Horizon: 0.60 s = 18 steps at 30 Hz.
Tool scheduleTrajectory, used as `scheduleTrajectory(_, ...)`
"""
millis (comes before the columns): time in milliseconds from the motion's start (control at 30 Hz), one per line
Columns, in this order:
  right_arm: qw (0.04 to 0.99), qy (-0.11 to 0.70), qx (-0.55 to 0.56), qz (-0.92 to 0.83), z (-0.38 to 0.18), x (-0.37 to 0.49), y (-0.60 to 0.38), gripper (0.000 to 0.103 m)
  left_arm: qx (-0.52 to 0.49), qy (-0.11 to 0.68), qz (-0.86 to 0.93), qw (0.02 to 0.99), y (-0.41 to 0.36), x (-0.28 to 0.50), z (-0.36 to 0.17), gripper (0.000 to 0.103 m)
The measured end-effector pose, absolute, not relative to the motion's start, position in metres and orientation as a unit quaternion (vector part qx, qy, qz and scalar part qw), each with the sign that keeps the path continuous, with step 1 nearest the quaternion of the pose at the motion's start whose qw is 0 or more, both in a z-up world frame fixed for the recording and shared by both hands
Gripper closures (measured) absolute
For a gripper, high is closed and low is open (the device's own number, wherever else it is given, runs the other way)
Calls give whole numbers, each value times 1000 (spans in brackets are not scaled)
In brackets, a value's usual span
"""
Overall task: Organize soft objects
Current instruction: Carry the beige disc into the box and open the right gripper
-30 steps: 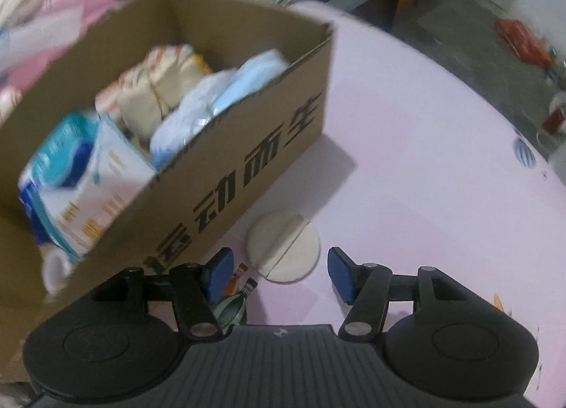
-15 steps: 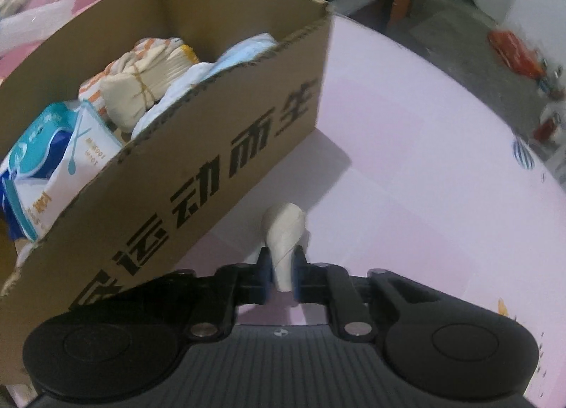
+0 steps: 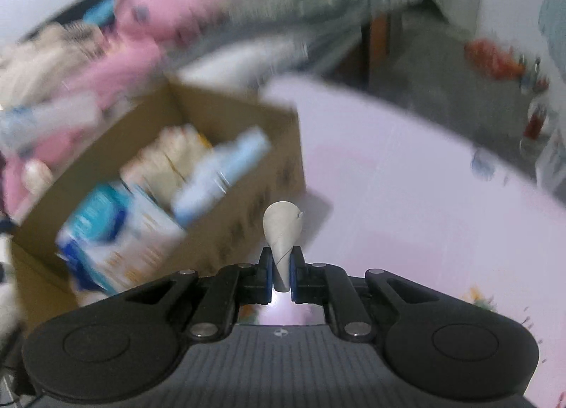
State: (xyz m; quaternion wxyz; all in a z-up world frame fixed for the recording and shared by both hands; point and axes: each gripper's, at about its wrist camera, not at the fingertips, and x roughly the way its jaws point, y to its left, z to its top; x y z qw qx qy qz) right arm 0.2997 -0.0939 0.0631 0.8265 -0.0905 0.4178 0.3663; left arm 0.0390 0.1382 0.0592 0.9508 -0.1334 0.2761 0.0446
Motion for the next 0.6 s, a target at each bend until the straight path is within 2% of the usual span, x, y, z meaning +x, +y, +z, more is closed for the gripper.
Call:
scheduleTrajectory(100, 826, 379, -68, 412, 104, 273, -94, 86, -149, 266, 50, 951, 150, 36, 62, 0)
scheduleTrajectory(200, 790, 378, -59, 479, 123, 246, -76, 86, -165, 260, 63, 949, 163, 34, 63, 0)
scheduleTrajectory(467, 691, 491, -89, 522, 84, 239, 2, 86, -200, 237, 83, 947, 193, 22, 69, 0)
scheduleTrajectory(600, 670, 519, -107, 520, 69, 234, 22, 86, -204, 229, 88, 948, 200, 19, 67, 0)
